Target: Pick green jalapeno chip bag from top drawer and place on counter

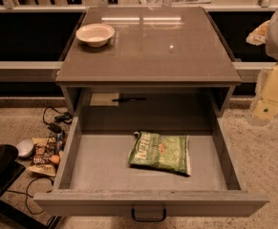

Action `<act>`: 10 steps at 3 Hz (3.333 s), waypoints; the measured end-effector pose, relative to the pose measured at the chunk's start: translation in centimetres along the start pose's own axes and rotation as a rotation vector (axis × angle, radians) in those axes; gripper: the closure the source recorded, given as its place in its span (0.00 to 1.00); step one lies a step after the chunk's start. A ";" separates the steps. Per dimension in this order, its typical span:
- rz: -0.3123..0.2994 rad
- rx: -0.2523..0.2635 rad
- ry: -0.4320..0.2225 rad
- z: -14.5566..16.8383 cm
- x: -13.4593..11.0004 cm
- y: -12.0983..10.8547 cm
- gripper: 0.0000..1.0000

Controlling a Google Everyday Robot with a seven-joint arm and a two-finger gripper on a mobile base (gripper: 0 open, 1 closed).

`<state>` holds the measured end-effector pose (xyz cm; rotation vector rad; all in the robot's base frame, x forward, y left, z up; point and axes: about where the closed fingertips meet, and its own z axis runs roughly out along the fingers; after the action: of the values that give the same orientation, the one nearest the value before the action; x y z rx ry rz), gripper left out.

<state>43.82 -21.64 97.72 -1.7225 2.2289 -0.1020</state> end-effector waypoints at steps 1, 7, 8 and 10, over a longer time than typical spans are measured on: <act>0.000 0.000 0.000 0.0 0.0 0.0 0.00; 0.013 -0.060 -0.240 26.8 -0.9 1.2 0.00; 0.014 -0.113 -0.242 29.5 -1.7 2.2 0.00; 0.059 -0.235 -0.311 38.0 -3.8 4.4 0.18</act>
Offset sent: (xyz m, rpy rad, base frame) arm 0.0092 -0.0149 -0.1192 0.0849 -0.0179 -0.0796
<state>51.74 -11.54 61.44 -1.6498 2.1209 0.4285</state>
